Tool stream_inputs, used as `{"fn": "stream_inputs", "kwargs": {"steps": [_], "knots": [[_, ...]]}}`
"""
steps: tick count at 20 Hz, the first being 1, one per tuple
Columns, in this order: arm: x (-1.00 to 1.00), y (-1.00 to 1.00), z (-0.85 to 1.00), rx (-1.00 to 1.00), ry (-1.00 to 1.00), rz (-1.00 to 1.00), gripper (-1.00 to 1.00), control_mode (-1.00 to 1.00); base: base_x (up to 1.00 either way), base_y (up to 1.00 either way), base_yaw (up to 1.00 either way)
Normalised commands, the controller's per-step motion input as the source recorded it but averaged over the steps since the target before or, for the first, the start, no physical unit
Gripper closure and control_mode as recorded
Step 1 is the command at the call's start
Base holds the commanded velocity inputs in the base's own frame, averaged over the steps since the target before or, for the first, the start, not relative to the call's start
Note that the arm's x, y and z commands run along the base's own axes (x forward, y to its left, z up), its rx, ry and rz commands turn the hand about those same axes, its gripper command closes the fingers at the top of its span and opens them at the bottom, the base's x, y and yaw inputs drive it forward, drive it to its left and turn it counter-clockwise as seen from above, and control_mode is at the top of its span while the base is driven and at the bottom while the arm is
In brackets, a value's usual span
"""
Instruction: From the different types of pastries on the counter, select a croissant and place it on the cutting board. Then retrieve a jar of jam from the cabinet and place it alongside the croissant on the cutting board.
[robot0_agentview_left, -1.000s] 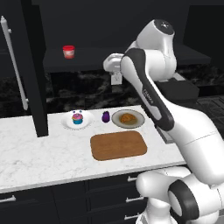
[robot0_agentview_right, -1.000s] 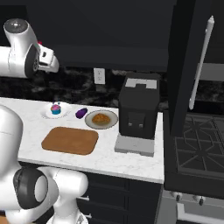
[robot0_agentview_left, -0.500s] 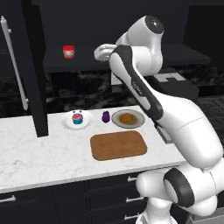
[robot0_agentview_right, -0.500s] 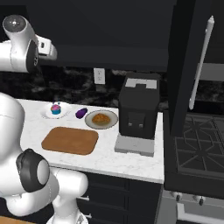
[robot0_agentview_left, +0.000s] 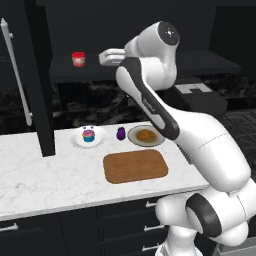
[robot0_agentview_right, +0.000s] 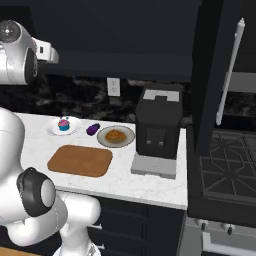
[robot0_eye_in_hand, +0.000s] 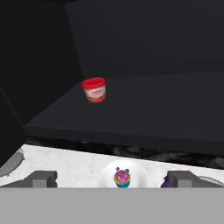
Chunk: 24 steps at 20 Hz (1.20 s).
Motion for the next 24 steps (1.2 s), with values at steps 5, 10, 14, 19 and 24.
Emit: {"fn": "stream_inputs", "kwargs": {"steps": [5,10,14,19,24], "knots": [[0.26,0.16,-0.06,0.04,-0.09,0.0,-1.0,-1.0,0.0,0.0,0.0],[0.68,0.28,-0.15,0.0,0.0,0.0,-1.0,-1.0,0.0,0.0,0.0],[0.46,0.33,0.0,0.0,0.0,0.0,-1.0,-1.0,0.0,0.0,0.0],[0.49,0.48,0.24,0.0,0.02,-0.03,-1.0,-1.0,0.0,0.0,0.0],[0.24,0.23,0.02,0.0,0.0,-0.04,-1.0,-1.0,0.0,0.0,0.0]]}}
